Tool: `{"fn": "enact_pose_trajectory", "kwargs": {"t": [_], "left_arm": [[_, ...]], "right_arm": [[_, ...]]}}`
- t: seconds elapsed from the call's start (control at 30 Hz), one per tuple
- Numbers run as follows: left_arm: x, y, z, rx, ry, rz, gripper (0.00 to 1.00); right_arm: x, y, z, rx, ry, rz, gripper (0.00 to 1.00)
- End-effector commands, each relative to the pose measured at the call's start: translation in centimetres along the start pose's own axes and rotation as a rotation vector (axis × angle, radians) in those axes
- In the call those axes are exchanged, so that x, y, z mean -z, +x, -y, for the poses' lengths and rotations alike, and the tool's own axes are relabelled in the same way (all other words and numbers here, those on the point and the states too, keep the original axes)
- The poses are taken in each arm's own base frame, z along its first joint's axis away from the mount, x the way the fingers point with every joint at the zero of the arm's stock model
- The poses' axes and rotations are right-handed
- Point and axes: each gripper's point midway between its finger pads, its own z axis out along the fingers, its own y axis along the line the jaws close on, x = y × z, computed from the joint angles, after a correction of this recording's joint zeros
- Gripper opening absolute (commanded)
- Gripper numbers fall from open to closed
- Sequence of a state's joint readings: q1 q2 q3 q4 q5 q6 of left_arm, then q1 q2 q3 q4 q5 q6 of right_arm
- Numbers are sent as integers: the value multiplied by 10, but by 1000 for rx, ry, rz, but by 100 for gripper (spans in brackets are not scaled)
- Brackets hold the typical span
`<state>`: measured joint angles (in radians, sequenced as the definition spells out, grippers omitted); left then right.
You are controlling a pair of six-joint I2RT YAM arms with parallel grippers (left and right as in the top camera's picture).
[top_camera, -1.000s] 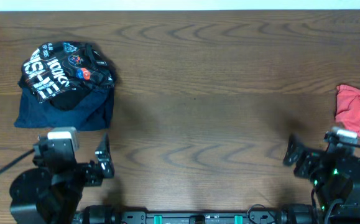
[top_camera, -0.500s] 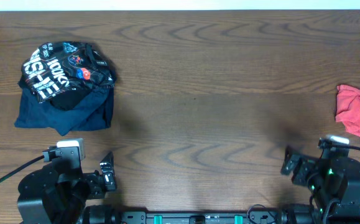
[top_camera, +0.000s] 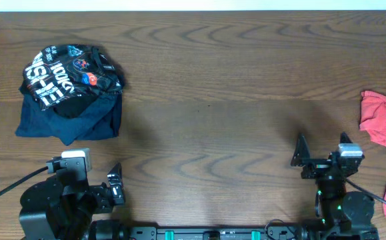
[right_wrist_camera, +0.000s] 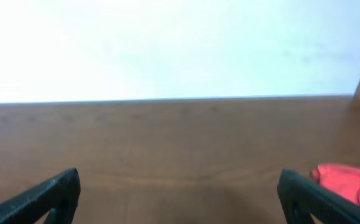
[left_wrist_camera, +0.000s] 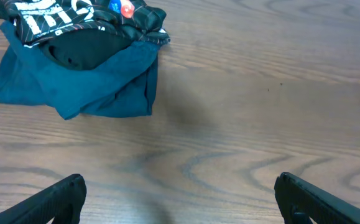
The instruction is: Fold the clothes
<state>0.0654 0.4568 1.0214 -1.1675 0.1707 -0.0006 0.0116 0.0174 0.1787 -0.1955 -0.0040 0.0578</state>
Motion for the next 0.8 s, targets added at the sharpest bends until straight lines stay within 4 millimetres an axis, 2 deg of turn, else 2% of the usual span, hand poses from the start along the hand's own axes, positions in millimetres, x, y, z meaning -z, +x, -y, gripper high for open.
{"fn": "enact_pose_trajectory", "kwargs": {"t": [0.0, 0.13, 0.77], "left_arm": [[0, 0, 0, 6, 3, 2, 98], [0, 0, 0, 6, 2, 2, 98], [0, 0, 0, 6, 3, 2, 98]], "right_arm": [[-6, 17, 1, 76, 6, 1, 99], [-13, 51, 4, 123, 7, -52, 99], [-13, 51, 3, 119, 3, -47, 99]]}}
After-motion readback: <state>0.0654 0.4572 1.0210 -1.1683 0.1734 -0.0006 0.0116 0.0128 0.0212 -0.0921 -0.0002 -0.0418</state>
